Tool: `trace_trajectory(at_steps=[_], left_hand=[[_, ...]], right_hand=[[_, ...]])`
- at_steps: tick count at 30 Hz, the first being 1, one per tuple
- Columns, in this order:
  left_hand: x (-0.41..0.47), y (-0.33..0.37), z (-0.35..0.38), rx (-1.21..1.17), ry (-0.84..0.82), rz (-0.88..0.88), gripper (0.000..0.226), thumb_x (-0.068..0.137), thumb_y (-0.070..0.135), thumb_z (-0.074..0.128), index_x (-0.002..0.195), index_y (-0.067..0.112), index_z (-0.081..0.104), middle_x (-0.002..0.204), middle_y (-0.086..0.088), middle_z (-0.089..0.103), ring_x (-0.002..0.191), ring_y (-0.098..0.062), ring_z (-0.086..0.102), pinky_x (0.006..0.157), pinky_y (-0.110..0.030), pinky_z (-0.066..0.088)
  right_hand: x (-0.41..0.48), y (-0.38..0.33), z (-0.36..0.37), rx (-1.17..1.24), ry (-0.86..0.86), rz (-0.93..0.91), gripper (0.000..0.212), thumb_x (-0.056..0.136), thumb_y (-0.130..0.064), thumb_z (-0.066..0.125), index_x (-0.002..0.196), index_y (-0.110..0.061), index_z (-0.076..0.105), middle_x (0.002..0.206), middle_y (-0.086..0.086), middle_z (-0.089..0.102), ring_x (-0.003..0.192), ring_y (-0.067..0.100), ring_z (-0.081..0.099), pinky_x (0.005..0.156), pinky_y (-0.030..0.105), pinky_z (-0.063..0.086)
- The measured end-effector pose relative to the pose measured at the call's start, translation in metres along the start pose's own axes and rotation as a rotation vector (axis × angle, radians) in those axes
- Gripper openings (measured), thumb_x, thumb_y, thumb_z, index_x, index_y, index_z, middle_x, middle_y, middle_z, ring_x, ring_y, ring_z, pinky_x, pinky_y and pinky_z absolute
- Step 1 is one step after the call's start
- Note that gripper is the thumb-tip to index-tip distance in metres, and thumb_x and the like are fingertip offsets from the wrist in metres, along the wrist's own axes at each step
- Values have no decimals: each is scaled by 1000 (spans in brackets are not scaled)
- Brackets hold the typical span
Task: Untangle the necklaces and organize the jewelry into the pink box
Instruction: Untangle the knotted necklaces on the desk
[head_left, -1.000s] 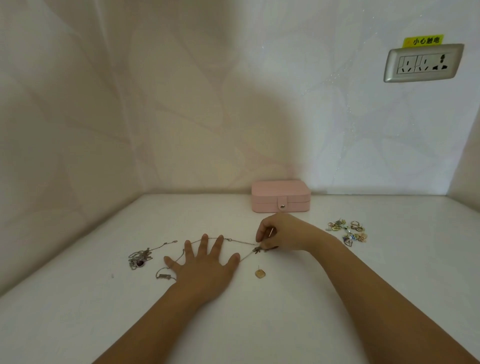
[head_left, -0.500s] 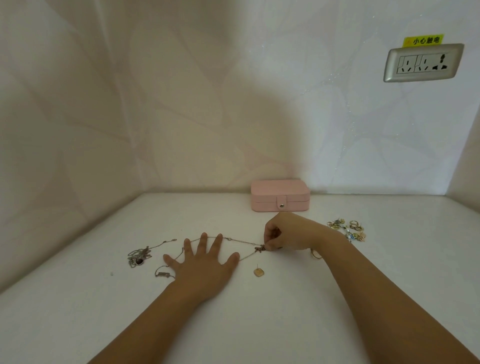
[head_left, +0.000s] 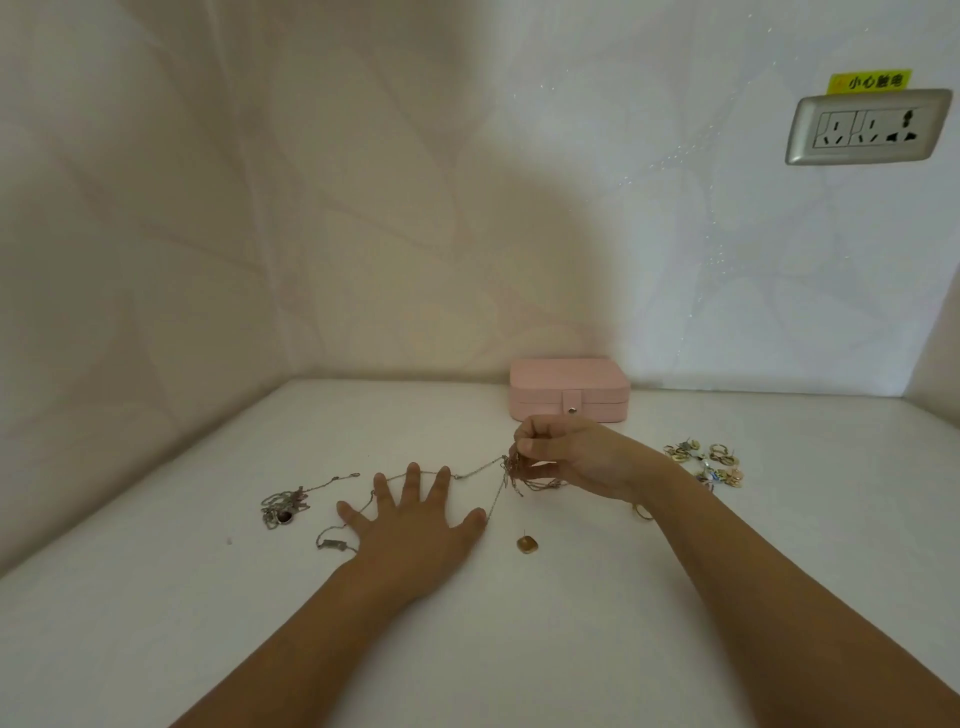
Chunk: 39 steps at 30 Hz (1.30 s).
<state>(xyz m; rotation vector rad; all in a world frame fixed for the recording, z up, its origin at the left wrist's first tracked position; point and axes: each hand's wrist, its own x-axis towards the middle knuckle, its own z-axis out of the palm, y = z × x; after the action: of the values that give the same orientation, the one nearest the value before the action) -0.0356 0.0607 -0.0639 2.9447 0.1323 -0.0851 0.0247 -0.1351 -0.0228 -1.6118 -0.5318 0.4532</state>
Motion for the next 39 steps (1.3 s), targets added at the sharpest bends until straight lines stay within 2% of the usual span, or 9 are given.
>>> trace_trajectory(at_steps=[3, 5, 9, 14, 19, 24, 27, 31, 39], left_hand=[[-7, 1, -14, -460, 212, 142, 46, 97, 28, 45, 142, 27, 37, 152, 4, 30, 141, -15, 26, 118, -47, 9], [-14, 6, -26, -753, 352, 261, 33, 92, 21, 54, 123, 32, 57, 129, 16, 54, 97, 8, 56, 96, -23, 39], [-19, 11, -33, -1013, 349, 366, 10, 82, 24, 73, 91, 26, 73, 90, 14, 73, 91, 3, 65, 84, -16, 44], [-18, 7, -41, -1120, 315, 325, 8, 80, 11, 73, 73, 14, 71, 65, 8, 71, 63, 2, 64, 61, -7, 44], [-14, 4, -48, -1481, 142, 287, 18, 89, 4, 54, 72, 8, 59, 76, -5, 61, 77, -14, 60, 82, -30, 53], [-15, 3, -55, -1815, -78, 244, 23, 94, 8, 44, 73, 8, 55, 63, -5, 57, 63, -16, 59, 76, -32, 56], [-14, 4, -54, -1837, -87, 274, 21, 94, 8, 44, 74, 8, 50, 57, -2, 47, 58, -15, 52, 71, -31, 57], [-14, 2, -52, -1706, 20, 303, 20, 97, 11, 45, 78, 10, 50, 56, 2, 40, 57, -13, 47, 72, -28, 53], [-16, 3, -52, -1699, 39, 317, 14, 95, 13, 49, 81, 12, 52, 51, 5, 27, 44, -9, 33, 51, -20, 45]], right_hand=[[-4, -8, 11, -84, -4, -47, 11, 97, -5, 50, 87, -6, 54, 86, 6, 66, 89, 21, 65, 99, 35, 47], [-7, -16, 20, -143, -7, -78, 10, 98, -7, 49, 88, -6, 53, 85, 6, 66, 86, 20, 66, 93, 33, 51], [-11, -27, 38, -278, 29, -122, 12, 99, -11, 49, 87, -10, 51, 75, 6, 56, 60, 12, 51, 63, 24, 48], [-12, -34, 46, -314, 61, -113, 18, 100, -14, 47, 82, -14, 49, 61, -8, 45, 47, 5, 33, 45, 18, 30], [-15, -37, 46, -457, 89, -117, 12, 94, -24, 58, 84, -18, 57, 64, -10, 51, 49, 2, 38, 47, 15, 31], [-15, -38, 39, -518, 107, -209, 3, 82, -26, 73, 85, -24, 74, 59, -1, 53, 58, 10, 41, 62, 29, 34], [-15, -38, 42, -516, 91, -232, 5, 83, -27, 73, 86, -26, 77, 72, 2, 65, 64, 28, 46, 62, 37, 38], [-16, -38, 45, -464, 89, -195, 4, 83, -17, 72, 86, -17, 75, 65, -15, 63, 50, 3, 40, 51, 16, 34], [-21, -41, 47, -277, -59, -106, 13, 91, -20, 63, 77, -21, 64, 67, -3, 56, 53, 9, 34, 53, 17, 30]])
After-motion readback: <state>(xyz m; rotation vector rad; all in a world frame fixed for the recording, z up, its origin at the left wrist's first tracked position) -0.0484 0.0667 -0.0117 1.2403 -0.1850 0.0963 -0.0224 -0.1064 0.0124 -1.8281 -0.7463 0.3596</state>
